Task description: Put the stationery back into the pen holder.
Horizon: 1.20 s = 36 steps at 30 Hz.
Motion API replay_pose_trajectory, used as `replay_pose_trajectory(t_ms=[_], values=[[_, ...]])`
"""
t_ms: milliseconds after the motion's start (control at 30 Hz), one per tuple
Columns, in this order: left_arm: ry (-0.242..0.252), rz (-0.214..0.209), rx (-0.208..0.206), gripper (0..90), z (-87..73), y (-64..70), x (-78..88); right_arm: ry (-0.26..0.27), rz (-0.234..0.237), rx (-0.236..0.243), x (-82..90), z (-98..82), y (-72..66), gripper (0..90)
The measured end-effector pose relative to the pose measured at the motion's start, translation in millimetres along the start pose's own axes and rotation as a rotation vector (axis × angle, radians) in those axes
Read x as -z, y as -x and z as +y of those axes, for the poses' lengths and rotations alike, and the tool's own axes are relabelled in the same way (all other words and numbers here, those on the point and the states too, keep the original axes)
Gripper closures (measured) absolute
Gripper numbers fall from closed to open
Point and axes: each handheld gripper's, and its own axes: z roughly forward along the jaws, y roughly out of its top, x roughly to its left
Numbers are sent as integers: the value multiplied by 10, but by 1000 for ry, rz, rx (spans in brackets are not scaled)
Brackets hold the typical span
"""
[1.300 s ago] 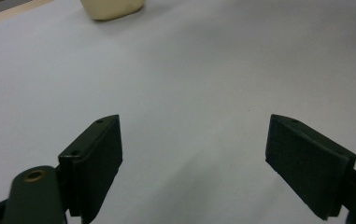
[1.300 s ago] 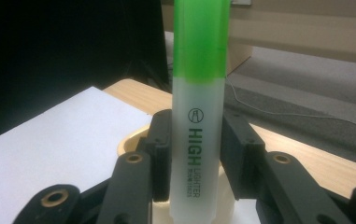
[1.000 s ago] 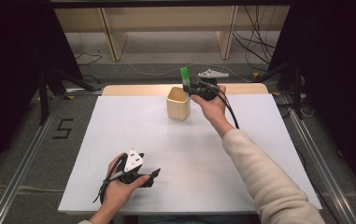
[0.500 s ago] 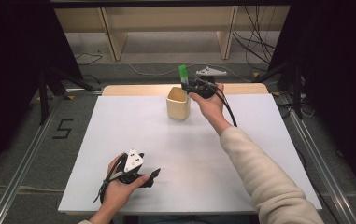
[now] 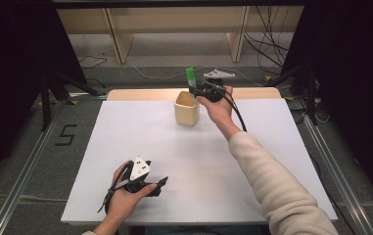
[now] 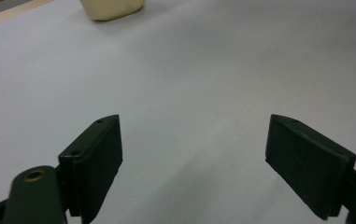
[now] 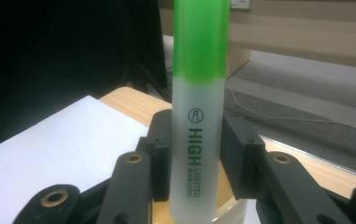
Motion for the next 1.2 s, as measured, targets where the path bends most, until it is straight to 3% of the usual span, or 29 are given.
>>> replay_pose_trajectory(t_ms=[1000, 1067, 1200], values=[[-1, -4, 2, 188, 0, 8, -3, -7, 3, 19, -147, -61, -38, 653], [-1, -5, 1, 188, 0, 8, -3, 5, 12, 27, -146, -63, -45, 565], [-1, -4, 2, 188, -2, 8, -2, -18, -6, 41, -100, -52, -67, 258]])
